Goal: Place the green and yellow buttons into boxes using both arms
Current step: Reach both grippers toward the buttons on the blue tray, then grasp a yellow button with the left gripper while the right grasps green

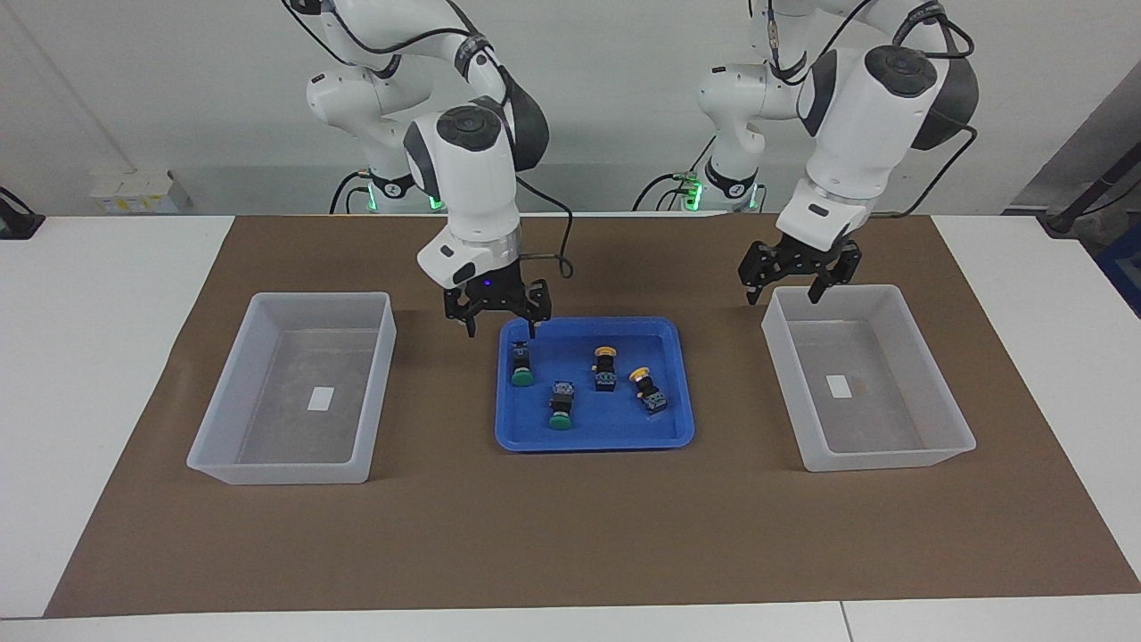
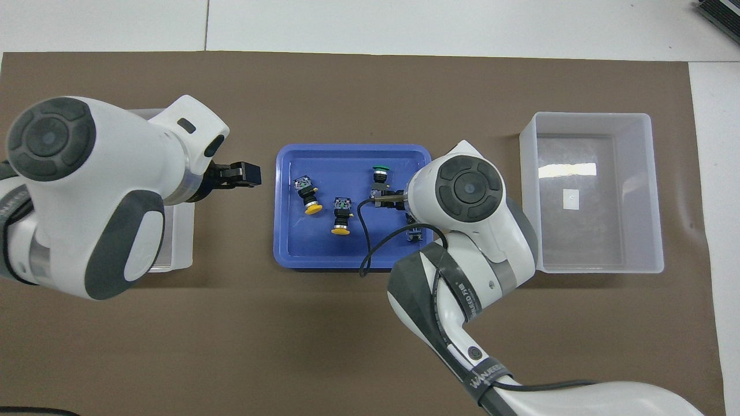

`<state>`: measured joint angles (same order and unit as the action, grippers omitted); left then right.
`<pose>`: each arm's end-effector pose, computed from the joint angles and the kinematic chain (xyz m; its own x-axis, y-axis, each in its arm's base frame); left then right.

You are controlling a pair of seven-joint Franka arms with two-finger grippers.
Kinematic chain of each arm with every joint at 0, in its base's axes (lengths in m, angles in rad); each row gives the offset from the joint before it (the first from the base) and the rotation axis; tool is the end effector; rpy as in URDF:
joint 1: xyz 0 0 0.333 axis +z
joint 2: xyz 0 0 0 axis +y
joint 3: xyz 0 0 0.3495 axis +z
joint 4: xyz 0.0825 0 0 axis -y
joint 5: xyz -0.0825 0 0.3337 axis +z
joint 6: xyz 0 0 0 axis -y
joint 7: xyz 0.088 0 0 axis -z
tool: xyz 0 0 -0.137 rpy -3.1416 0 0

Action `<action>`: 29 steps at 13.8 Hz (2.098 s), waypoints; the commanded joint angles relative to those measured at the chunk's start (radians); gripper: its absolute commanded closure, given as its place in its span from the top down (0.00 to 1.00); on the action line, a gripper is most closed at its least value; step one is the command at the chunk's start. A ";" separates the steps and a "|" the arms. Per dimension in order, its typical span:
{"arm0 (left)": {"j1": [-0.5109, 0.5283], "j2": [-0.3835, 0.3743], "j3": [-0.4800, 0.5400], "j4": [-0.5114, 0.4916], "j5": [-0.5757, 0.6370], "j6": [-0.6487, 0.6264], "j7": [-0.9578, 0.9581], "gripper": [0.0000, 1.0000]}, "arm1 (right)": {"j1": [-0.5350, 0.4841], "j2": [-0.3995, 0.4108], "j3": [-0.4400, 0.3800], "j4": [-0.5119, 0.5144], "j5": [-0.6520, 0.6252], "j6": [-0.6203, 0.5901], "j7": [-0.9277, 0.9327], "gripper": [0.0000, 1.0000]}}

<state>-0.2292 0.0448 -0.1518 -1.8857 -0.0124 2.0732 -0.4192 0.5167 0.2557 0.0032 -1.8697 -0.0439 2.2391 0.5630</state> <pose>0.5069 -0.2027 0.5154 0.9913 0.0483 0.1228 0.0393 -0.9964 0.0749 0.5205 0.2951 0.4186 0.9932 -0.0196 0.1150 -0.0163 -0.9994 -0.0294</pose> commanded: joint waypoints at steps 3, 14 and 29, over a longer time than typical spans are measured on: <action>-0.050 0.021 0.018 -0.070 -0.011 0.131 -0.073 1.00 | 0.020 -0.026 -0.005 -0.127 -0.017 0.091 0.012 1.00; -0.053 0.027 0.017 -0.092 -0.011 0.182 -0.095 1.00 | 0.043 0.016 -0.005 -0.181 -0.071 0.195 0.017 0.78; -0.150 0.293 0.018 -0.116 -0.011 0.496 -0.302 1.00 | -0.065 -0.137 -0.005 -0.172 -0.123 0.102 0.138 0.00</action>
<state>-0.3616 0.3210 -0.1497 -2.0043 -0.0126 2.5330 -0.7077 0.5138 0.1999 -0.0098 -2.0233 -0.1465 2.3901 0.6858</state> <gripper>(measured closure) 0.000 0.683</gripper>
